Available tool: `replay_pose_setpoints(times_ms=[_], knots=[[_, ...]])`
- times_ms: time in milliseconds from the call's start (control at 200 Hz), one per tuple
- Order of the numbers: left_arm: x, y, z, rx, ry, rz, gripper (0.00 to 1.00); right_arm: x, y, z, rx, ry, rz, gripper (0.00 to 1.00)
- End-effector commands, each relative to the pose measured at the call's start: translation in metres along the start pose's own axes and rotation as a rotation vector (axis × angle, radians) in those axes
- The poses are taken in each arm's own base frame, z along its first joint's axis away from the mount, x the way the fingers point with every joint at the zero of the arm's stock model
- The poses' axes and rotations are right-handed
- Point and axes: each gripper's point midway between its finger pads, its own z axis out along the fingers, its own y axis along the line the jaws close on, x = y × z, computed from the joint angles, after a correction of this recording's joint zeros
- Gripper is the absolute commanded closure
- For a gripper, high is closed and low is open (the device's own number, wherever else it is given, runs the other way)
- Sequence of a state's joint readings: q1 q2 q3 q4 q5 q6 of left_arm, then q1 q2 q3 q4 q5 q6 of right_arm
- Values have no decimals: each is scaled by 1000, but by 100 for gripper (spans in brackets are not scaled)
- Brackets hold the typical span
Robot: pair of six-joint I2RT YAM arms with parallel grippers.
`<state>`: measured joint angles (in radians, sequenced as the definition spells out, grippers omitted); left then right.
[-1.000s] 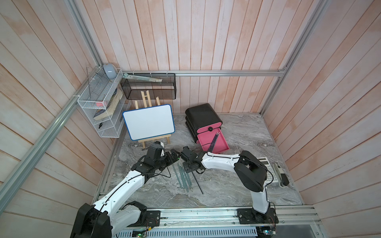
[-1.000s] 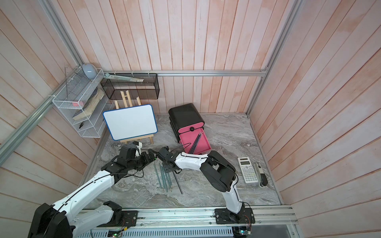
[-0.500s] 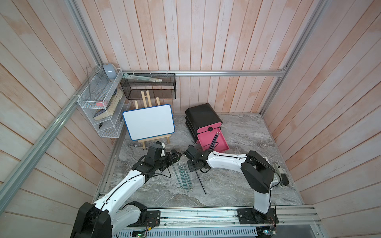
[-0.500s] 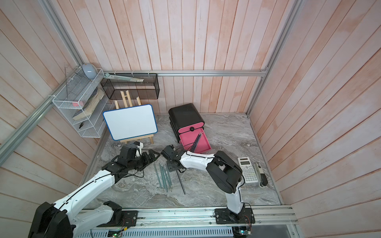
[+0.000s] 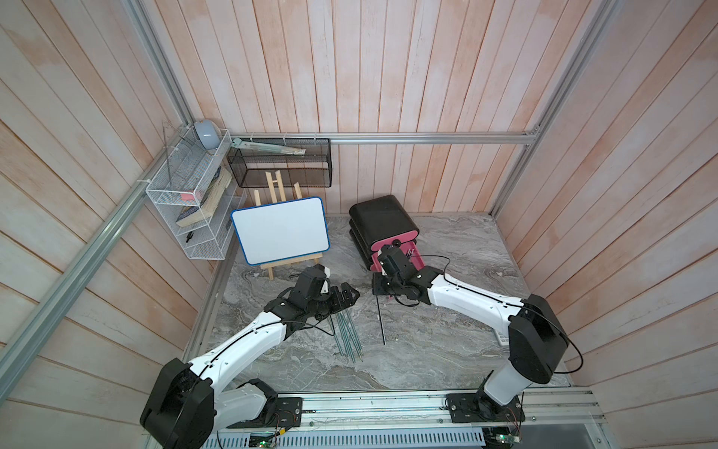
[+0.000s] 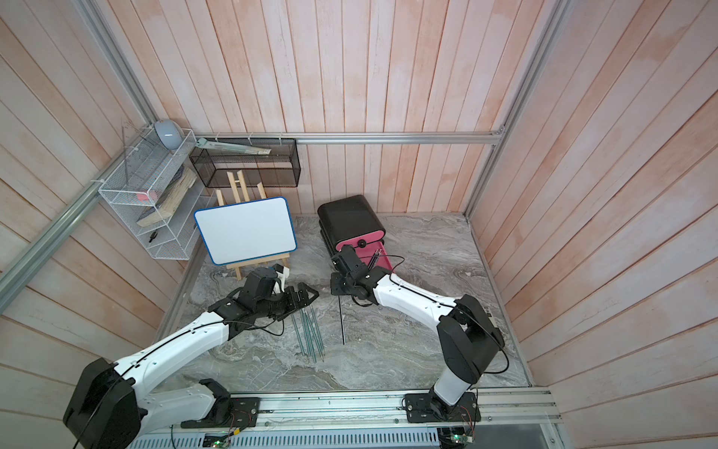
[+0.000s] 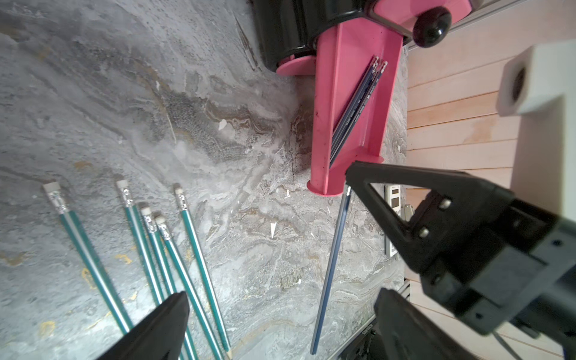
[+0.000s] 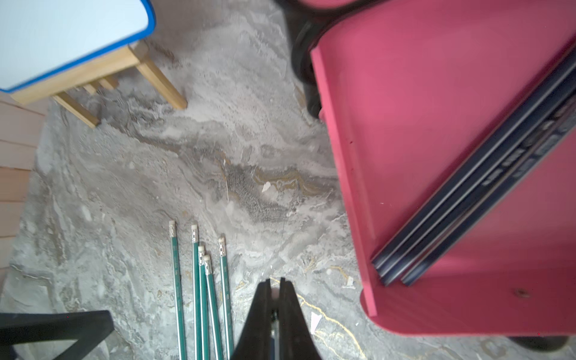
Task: Please place the pencils in the drawer according to their color
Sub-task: Place the pencil in the drawer.
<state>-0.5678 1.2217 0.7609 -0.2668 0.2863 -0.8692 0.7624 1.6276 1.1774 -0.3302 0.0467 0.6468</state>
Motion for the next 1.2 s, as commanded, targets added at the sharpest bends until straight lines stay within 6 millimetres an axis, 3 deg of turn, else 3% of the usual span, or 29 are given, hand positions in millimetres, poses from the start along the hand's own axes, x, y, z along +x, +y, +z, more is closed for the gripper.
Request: replay_pose_setpoints(times_ms=[0,300,475,1195], knots=[[-14,-24,2,37,-33,26,0,-18,-11,-7,-47,-40,91,100],[-11,-52,20,55,-3,68,0,-68,-69,-18,-78,-152,287,100],[-8,-60,25,58,6,81,0,-84,-97,-16,-84,-190,373,100],[-3,-65,28,48,18,92,0,-119,-144,18,-86,-244,549,100]])
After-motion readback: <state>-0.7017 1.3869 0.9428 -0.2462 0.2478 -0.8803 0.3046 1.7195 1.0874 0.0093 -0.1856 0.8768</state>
